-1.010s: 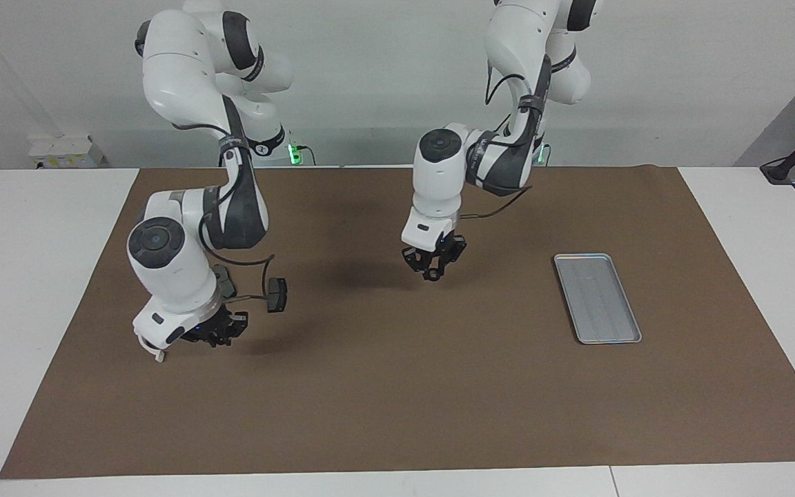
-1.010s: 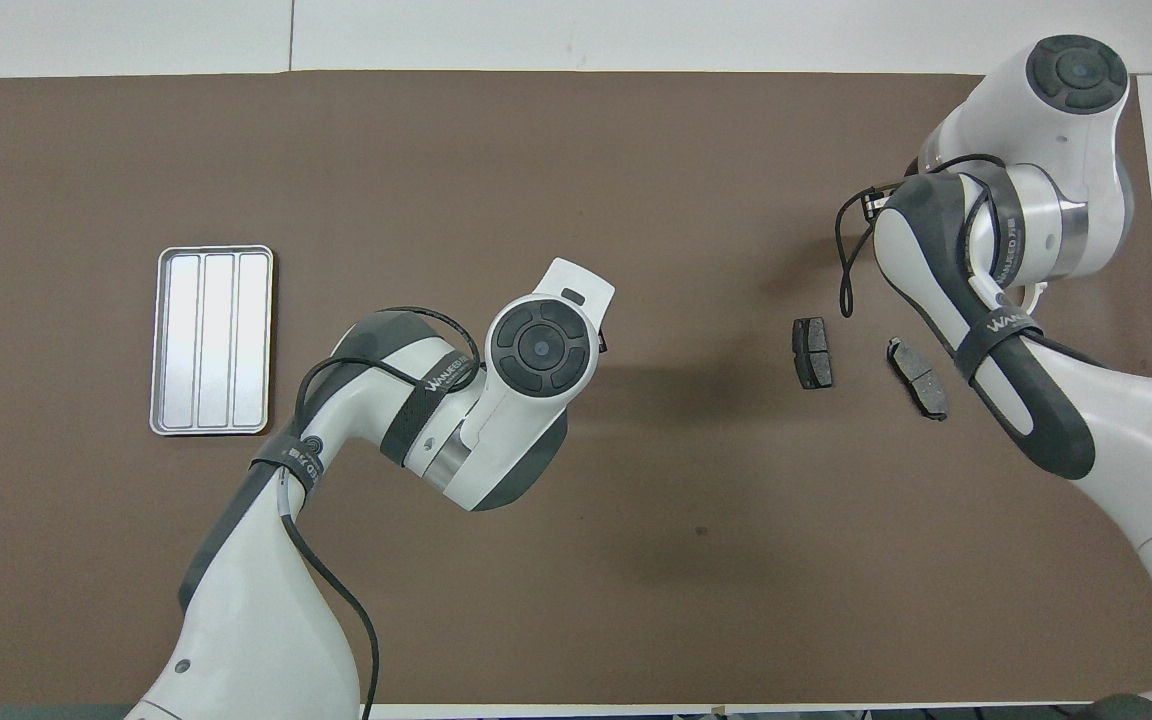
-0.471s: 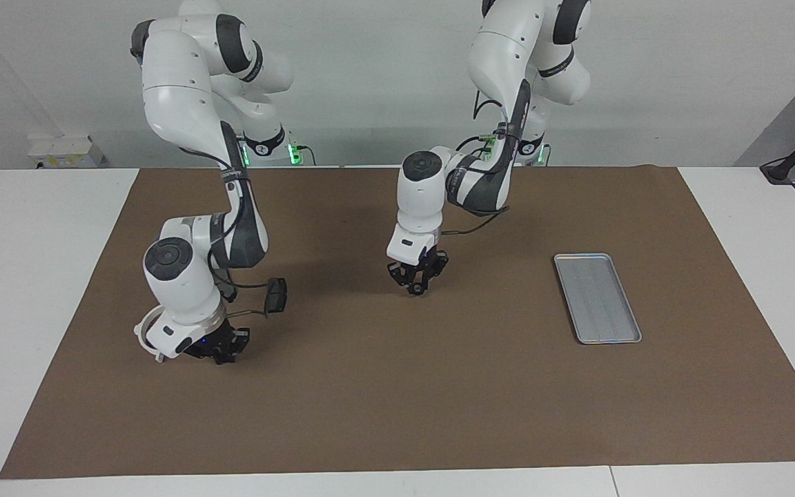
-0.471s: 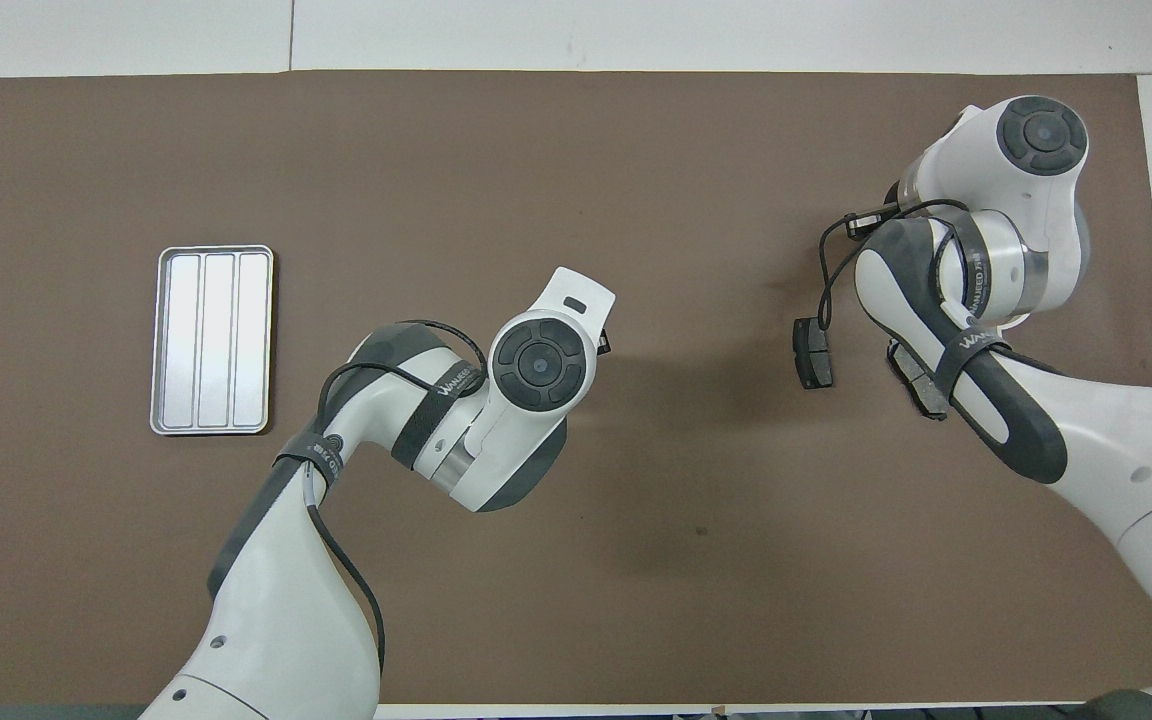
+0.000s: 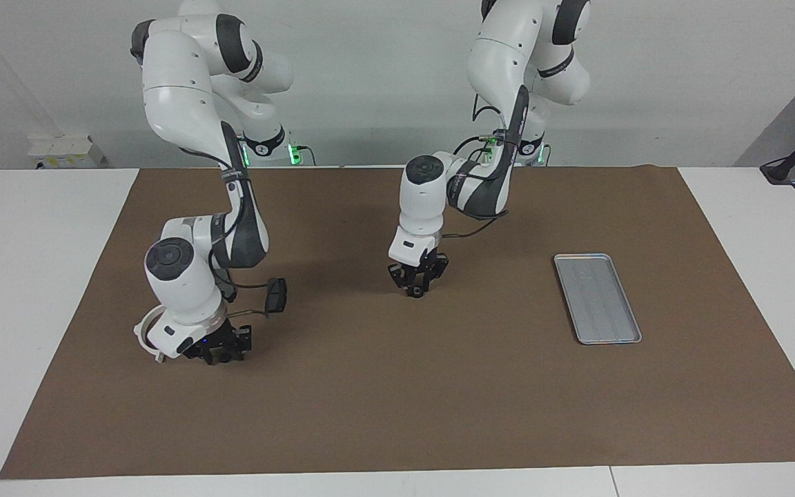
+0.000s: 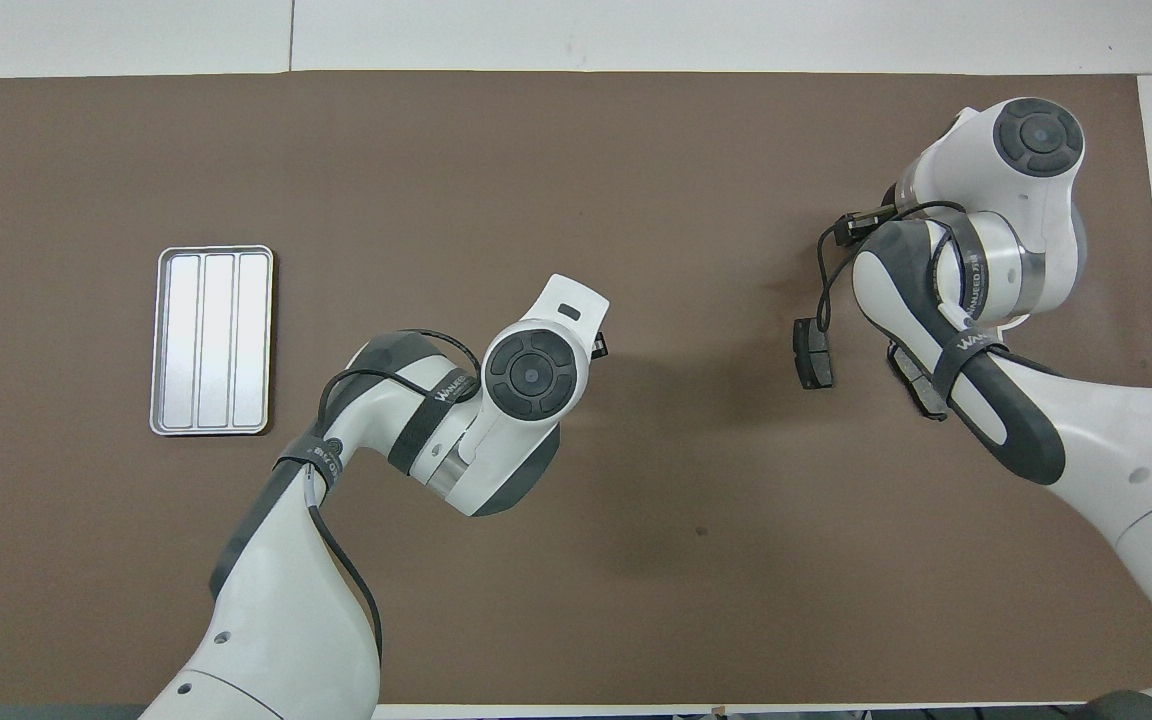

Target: Place bearing gear from tray to pile

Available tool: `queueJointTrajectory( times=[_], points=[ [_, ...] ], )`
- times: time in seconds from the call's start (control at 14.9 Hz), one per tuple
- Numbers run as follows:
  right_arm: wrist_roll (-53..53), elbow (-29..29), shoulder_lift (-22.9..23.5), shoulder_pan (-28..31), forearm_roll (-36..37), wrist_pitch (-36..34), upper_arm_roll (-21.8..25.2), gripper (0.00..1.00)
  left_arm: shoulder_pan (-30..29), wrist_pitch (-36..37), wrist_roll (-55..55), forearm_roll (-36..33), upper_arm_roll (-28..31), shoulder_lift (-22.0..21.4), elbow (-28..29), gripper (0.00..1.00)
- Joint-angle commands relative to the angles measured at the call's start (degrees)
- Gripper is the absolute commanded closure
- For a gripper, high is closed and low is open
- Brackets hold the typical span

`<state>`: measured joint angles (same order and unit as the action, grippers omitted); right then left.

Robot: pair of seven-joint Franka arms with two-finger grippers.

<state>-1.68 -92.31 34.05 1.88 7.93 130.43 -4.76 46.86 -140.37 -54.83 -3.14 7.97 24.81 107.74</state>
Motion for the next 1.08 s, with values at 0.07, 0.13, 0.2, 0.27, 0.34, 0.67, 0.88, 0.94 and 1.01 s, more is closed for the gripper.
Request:
queueJointTrajectory(
  times=[0.07,0.13,0.2,0.27,0.34,0.67,0.88,0.94,1.01],
  points=[
    [-0.61,-0.68,-4.60,-0.90,-0.29,-5.61,-0.77,0.00,-1.42,3.95,0.68,-1.26,0.99,-2.30,-1.74,0.00],
    [-0.09,-0.33,-5.83,-2.04,-0.29,-7.62,-0.77,0.00,-3.16,6.57,2.25,-1.26,0.99,-4.49,-3.14,0.00],
    [1.40,0.10,-6.89,-2.75,-0.29,-9.56,-0.77,0.00,-6.14,10.60,5.49,-0.99,0.82,-6.95,-4.46,0.00],
    [3.67,0.63,-7.77,-3.71,-0.29,-11.67,-0.77,0.00,-8.25,14.56,8.65,-0.64,0.90,-9.93,-5.69,0.00],
    [6.57,1.24,-8.56,-5.29,-0.37,-13.69,-0.77,0.00,-11.06,17.90,12.08,-0.64,1.08,-12.48,-7.00,0.00],
    [30.62,5.47,-9.71,-16.09,-0.55,-20.74,-0.95,0.00,-30.91,23.29,36.23,-0.55,1.08,-20.50,-12.71,0.00],
    [45.14,5.38,-9.97,-20.67,-4.67,-19.60,-2.35,0.00,-39.27,33.80,47.14,3.38,1.08,-20.86,-19.30,0.00],
    [49.53,5.38,-9.97,-22.60,-4.77,-18.81,-2.44,0.00,-41.04,39.94,51.36,4.79,1.25,-20.77,-21.85,0.00],
    [53.32,5.30,-9.80,-24.62,-4.77,-17.76,-2.44,0.00,-41.49,45.30,53.40,4.90,1.34,-20.68,-23.70,0.00]
  ],
)
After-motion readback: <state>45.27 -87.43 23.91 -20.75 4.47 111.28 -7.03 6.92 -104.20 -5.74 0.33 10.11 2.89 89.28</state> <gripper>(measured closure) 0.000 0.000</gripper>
